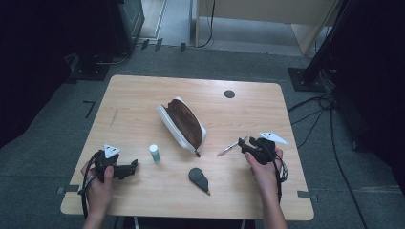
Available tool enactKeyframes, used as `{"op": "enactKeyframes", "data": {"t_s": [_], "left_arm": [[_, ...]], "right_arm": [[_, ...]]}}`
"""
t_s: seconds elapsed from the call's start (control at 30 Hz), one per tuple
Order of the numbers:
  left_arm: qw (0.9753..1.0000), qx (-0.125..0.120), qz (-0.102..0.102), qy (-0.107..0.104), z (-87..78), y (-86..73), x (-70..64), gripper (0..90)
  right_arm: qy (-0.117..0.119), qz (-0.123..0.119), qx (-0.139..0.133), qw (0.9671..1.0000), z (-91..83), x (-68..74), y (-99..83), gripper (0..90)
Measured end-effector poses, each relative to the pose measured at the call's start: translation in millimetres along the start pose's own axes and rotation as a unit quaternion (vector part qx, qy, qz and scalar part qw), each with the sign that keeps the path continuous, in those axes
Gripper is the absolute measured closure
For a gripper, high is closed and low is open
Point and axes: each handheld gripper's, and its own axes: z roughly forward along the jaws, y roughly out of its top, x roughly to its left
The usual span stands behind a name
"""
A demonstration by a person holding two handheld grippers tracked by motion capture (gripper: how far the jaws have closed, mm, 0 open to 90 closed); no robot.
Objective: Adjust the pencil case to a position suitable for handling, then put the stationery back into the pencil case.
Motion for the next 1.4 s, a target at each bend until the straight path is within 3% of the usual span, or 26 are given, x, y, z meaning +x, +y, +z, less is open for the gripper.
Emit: {"op": "enactKeyframes", "data": {"t_s": [0.47,0.53,0.57,0.63,0.87,0.97,1.07,1.2,1.4], "left_arm": [[1.0,0.0,0.0,0.0,-0.3,-0.4,-0.3,1.6],[1.0,0.001,0.001,0.0,-0.6,-0.4,-0.2,1.5],[1.0,0.001,0.001,0.0,-0.6,-0.4,-0.2,1.5],[1.0,0.001,0.001,0.0,-0.6,-0.5,-0.2,1.5],[1.0,0.001,0.001,0.0,-0.6,-0.4,-0.2,1.5],[1.0,0.001,0.001,0.0,-0.7,-0.5,-0.2,1.5],[1.0,0.001,0.001,0.0,-0.6,-0.5,-0.2,1.5],[1.0,0.001,0.001,0.0,-0.6,-0.5,-0.2,1.5],[1.0,0.001,0.001,0.0,-0.6,-0.4,-0.2,1.5]], "right_arm": [[-0.017,0.006,-0.006,0.9998,3.0,-11.6,1.5,46.8],[-0.033,0.0,-0.004,0.9994,5.9,-12.5,1.9,47.5],[-0.055,-0.008,-0.002,0.9985,8.2,-13.9,1.6,47.7],[-0.068,-0.005,0.003,0.9977,10.9,-15.4,0.8,48.1],[-0.065,0.0,0.003,0.9979,20.5,-10.0,-1.0,48.4],[-0.075,-0.021,0.002,0.997,29.2,-2.0,-1.2,47.0],[-0.079,-0.023,-0.001,0.9966,31.2,-3.7,0.9,48.7],[-0.088,-0.005,0.0,0.9961,35.7,-12.4,4.4,49.9],[-0.091,-0.014,-0.013,0.9956,43.8,-16.9,6.4,53.9]]}}
